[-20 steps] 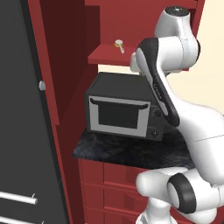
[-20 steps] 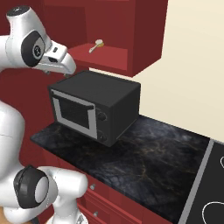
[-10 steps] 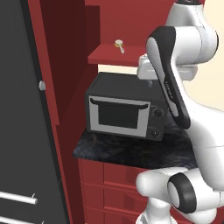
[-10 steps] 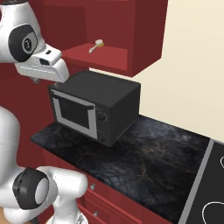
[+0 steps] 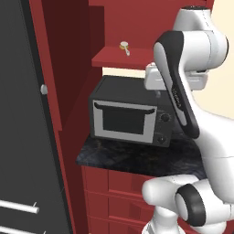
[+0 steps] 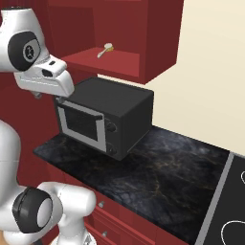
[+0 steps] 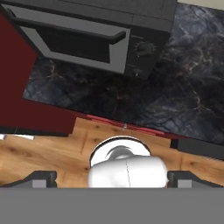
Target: Pick up the dish brush and sponge from the sink, and place them back in the cabinet, and close the cabinet door.
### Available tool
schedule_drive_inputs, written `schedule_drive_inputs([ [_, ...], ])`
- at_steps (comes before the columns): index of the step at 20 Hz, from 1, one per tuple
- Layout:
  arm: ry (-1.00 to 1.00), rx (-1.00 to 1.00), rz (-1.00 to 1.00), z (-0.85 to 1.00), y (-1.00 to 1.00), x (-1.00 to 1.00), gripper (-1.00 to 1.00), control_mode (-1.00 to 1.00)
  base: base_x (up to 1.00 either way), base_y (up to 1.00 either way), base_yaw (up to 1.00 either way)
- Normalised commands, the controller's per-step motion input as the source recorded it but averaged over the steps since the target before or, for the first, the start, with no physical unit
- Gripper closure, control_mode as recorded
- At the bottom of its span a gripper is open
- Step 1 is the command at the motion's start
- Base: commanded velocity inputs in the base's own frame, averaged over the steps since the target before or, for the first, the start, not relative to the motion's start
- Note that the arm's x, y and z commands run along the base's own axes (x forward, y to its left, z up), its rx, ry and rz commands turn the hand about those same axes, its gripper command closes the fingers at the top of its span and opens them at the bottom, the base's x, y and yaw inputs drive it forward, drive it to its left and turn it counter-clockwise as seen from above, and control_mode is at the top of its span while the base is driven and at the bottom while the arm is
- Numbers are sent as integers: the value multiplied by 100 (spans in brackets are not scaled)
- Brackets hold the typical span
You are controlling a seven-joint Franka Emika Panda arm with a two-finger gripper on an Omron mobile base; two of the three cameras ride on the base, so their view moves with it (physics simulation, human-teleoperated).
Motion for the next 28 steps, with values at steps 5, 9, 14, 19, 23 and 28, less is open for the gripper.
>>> schedule_drive_inputs([
  [5, -2, 0, 0, -32, 0, 0, -100, -100, 0, 0, 0],
  [9, -1, 0, 0, -10, 0, 0, -100, -100, 0, 0, 0],
  [14, 0, 0, 0, 0, 0, -6, -100, -100, 0, 0, 0],
  [19, 0, 0, 0, 0, 0, -14, -100, -100, 0, 0, 0],
  [23, 0, 0, 0, 0, 0, -8, -100, 100, -10, 0, 0],
  [28, 0, 0, 0, 0, 0, 0, -100, 100, -43, -6, -4],
])
